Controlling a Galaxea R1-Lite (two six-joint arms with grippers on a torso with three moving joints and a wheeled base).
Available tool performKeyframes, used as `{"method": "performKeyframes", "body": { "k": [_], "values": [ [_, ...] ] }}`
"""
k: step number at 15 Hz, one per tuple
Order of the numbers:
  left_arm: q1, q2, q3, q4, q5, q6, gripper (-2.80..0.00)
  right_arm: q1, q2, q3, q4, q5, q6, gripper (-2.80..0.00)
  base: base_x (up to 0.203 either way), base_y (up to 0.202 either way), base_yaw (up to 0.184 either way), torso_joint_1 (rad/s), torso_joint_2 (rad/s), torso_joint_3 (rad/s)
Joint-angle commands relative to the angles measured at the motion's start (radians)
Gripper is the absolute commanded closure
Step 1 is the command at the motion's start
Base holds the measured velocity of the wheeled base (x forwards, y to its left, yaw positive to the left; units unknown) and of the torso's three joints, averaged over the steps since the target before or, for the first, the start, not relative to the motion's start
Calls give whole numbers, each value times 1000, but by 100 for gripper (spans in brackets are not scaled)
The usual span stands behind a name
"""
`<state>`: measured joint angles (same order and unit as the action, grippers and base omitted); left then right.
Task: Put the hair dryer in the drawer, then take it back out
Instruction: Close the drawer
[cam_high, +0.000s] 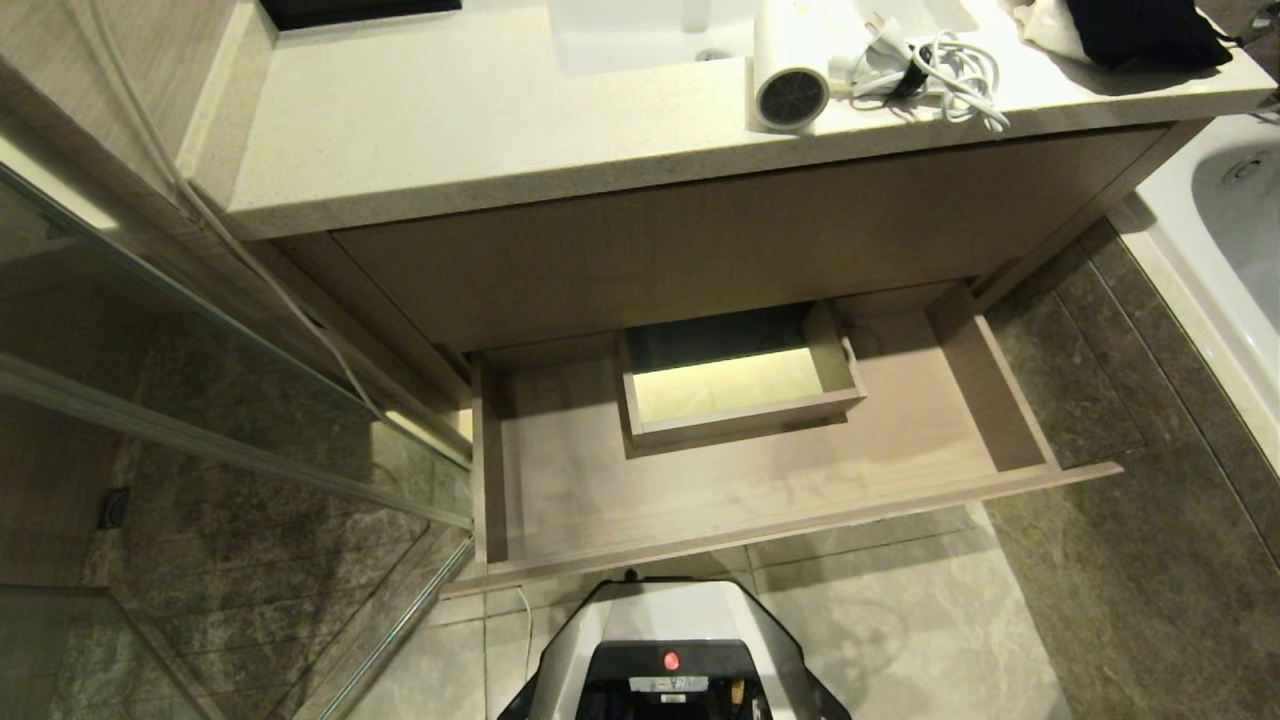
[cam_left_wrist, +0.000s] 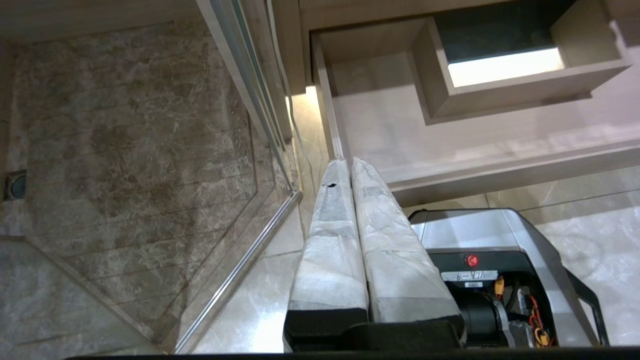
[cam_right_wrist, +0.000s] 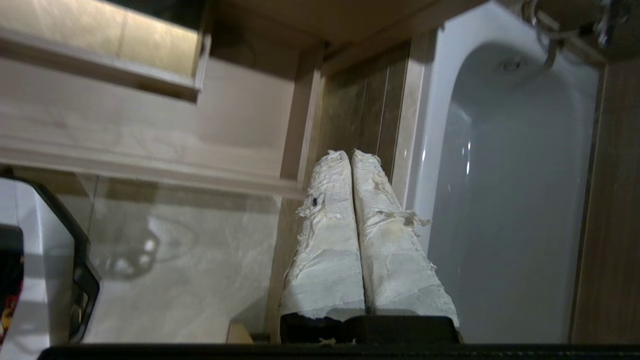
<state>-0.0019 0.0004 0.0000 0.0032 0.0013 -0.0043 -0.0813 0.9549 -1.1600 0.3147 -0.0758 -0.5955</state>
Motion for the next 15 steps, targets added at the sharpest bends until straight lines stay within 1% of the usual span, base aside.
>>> {"method": "performKeyframes", "body": {
  "k": [1, 9, 12, 15],
  "values": [
    [0, 0, 2, 0, 0, 0, 0, 2, -19, 38, 3, -39, -3, 0, 0, 0, 0, -207, 307, 63],
    [0, 0, 0, 0, 0, 0, 0, 0, -54, 143, 10, -47, 5, 0, 0, 0, 0, -200, 338, 130],
    [0, 0, 2, 0, 0, 0, 0, 0, -43, 196, -33, -45, 5, 0, 0, 0, 0, -236, 378, 143],
    [0, 0, 0, 0, 0, 0, 0, 0, -24, 245, -84, -45, 5, 0, 0, 0, 0, -319, 502, 172]
  ]
}}
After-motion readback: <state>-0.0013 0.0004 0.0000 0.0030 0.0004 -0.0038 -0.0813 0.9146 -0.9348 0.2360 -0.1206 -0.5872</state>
